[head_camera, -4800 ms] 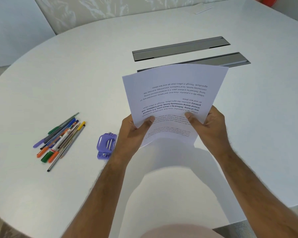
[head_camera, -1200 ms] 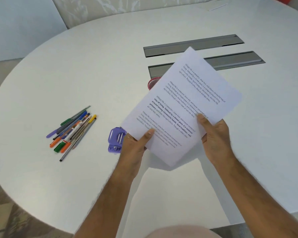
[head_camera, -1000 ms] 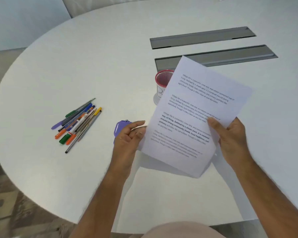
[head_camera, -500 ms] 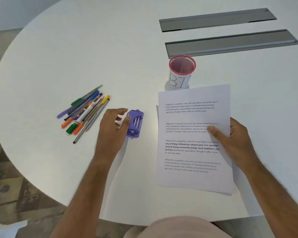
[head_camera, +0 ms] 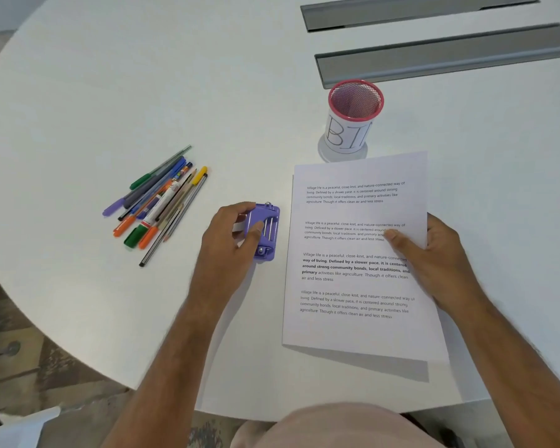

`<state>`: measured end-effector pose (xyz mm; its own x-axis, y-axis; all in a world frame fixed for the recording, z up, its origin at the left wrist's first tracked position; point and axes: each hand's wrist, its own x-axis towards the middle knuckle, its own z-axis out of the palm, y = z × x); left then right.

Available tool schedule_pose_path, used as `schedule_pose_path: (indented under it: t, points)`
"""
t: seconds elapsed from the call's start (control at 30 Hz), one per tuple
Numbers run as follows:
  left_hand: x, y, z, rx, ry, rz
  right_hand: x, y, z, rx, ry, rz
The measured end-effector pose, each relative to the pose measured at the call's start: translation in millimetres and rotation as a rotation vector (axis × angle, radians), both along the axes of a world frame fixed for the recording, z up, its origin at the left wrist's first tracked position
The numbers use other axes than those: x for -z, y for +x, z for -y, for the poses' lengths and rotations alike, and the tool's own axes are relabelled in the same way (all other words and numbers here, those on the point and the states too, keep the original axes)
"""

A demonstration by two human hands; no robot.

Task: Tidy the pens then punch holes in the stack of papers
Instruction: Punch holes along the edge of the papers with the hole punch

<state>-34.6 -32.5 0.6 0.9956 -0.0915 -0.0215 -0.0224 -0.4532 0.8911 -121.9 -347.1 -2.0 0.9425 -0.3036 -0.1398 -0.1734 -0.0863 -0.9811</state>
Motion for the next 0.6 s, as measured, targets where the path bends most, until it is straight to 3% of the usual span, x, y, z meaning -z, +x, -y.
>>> schedule_pose_path:
  t: [0.33, 0.6]
  points:
    - [0.1, 0.2, 4.9, -0.007, 0.011, -0.026, 5.7, 10.9, -8.8, -0.014, 0.070, -0.025]
    - [-1.1, 2.1, 6.8, 0.005, -0.005, -0.071, 7.1, 15.4, -10.3, -0.023, -0.019, -0.046]
